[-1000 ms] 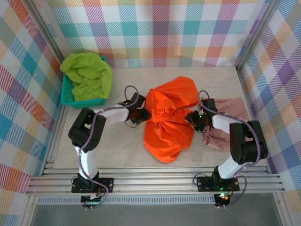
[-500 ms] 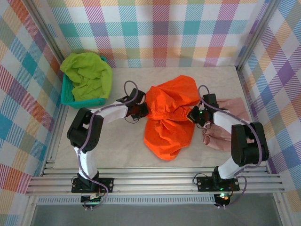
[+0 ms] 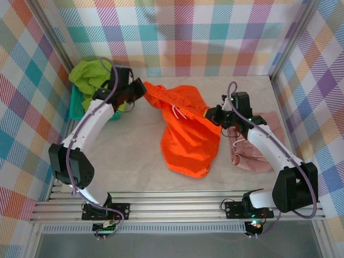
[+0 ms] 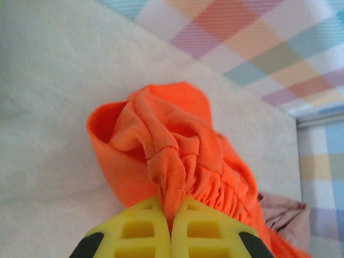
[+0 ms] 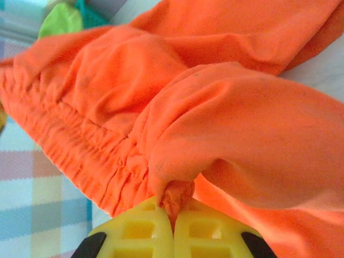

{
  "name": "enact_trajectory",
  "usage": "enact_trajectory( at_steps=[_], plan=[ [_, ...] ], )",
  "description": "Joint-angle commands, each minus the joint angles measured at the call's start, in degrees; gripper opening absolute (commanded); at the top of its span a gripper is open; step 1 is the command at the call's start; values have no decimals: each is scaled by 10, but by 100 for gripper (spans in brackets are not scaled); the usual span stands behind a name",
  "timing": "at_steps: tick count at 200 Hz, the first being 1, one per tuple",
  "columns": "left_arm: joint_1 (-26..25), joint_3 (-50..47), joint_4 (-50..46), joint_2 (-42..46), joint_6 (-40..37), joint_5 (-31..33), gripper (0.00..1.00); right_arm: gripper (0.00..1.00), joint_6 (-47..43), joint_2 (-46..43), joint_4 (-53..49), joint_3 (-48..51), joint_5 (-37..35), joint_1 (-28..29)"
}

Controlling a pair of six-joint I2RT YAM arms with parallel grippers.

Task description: Fold and stack the shorts

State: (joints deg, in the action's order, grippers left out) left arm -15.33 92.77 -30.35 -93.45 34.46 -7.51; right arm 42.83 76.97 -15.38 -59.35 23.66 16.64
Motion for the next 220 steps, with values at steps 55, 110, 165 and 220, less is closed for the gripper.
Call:
enact_trajectory(
  at_steps=[55, 110, 165, 220],
  plan=[
    [80, 523, -205, -136, -72, 35, 0, 0, 169, 41, 120, -125, -14, 251],
    [69, 613, -126, -154, -17, 19, 0, 0, 320, 62, 280, -127, 7, 336],
    [-86, 615, -48, -265, -62, 60, 0, 0, 438, -113, 250, 82, -142, 308],
    [-197, 677, 6, -491, -55, 16, 66, 63, 509, -385, -50, 278, -377, 274]
  ],
)
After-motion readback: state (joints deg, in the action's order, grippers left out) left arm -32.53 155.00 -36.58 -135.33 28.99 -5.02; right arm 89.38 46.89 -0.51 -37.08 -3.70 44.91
